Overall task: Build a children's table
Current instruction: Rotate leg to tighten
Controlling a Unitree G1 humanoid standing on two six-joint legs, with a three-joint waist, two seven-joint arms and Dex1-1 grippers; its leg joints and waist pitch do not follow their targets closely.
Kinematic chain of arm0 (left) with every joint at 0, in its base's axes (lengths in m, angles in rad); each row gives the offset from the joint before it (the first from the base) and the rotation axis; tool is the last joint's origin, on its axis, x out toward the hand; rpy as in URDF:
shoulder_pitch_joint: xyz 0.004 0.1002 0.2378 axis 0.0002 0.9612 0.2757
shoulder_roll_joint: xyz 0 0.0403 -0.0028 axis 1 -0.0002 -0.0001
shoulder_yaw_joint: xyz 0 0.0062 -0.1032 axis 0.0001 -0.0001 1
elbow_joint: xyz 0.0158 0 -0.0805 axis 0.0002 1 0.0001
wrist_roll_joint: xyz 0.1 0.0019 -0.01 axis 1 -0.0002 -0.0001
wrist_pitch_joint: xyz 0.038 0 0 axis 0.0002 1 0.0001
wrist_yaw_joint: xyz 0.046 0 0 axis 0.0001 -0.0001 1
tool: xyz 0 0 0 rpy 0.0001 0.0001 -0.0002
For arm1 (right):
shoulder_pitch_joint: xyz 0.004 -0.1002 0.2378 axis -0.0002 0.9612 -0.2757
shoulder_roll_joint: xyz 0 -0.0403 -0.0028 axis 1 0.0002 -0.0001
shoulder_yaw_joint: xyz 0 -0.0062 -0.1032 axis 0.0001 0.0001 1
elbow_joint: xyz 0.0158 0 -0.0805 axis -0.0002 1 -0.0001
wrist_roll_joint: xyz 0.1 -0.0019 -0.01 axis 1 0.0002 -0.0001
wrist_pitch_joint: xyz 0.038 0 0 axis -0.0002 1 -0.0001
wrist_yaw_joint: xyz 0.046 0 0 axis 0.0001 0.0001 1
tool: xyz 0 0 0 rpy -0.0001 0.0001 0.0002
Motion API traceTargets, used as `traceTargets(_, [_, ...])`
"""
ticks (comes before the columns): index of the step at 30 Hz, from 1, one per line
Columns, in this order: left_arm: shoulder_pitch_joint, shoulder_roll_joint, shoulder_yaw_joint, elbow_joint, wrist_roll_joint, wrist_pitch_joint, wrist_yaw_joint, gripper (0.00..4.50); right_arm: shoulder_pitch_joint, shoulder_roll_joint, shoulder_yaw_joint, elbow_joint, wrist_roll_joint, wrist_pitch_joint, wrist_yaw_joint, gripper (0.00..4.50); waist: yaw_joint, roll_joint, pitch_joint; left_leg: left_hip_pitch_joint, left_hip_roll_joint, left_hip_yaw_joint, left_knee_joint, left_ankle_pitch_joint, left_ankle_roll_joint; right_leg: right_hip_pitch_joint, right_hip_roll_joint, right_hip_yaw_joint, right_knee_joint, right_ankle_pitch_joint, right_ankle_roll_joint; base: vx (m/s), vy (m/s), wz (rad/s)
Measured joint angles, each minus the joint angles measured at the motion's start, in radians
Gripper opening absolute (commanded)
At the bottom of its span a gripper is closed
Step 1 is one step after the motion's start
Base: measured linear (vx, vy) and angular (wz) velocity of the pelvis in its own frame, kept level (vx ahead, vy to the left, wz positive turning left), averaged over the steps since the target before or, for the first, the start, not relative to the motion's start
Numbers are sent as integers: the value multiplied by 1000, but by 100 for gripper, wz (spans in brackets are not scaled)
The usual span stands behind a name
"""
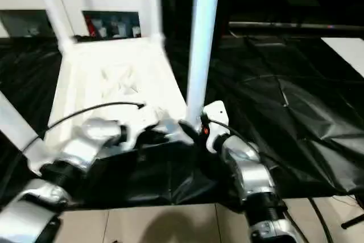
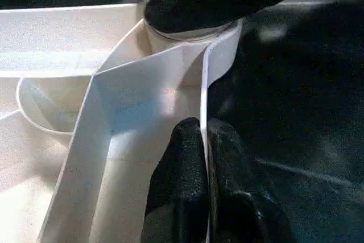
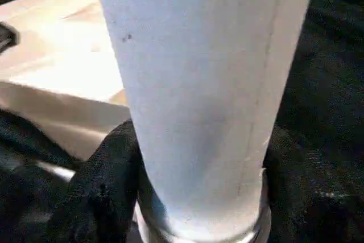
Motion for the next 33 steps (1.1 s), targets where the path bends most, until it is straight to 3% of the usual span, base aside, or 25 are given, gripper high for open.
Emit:
traceTargets(7, [-52,-49,10,80,18,0,101,0,-80,68,-41,99,-28,-9,-170,264,-8,0,0,-2,-1,-1,0,0,0,-1,0,0,-1,0,0,0,0,0])
traceTargets(9, [-52,-49,10,80,18,-4,101,0,-80,70,-47,99,-24,-13,-169,320,-8,-1,0,-1,0,-1,0,0,0,-1,0,0,0,1,-1,0,0,0])
traceTargets(15, [-52,-38,10,79,17,-25,79,0,-69,47,-47,82,-3,-15,-89,371,-5,-1,0,-2,0,-1,-3,0,0,-2,0,-1,1,1,-1,0,0,0])
traceTargets(20, [-34,19,13,55,-8,-53,-24,0,-38,-85,32,-5,3,28,157,380,-3,-3,1,-3,1,-1,-4,0,0,-3,1,-2,1,2,-1,0,0,0])
traceTargets(24, [24,95,12,-41,-46,-57,-171,0,-6,-192,83,-91,35,44,364,380,-3,-4,2,-5,2,-1,-5,0,0,-5,1,-3,1,4,-6,0,0,0])
traceTargets(31, [77,168,-1,-139,-91,-48,-370,0,19,-265,161,-177,64,93,557,380,25,-6,3,-11,3,0,-4,-1,1,-9,1,-4,1,4,-6,0,0,0])
traceTargets(33, [82,182,-1,-145,-97,-49,-385,0,19,-270,170,-180,64,97,577,380,25,-7,4,-11,3,0,-3,-1,1,-9,1,-4,1,4,-6,0,0,0])
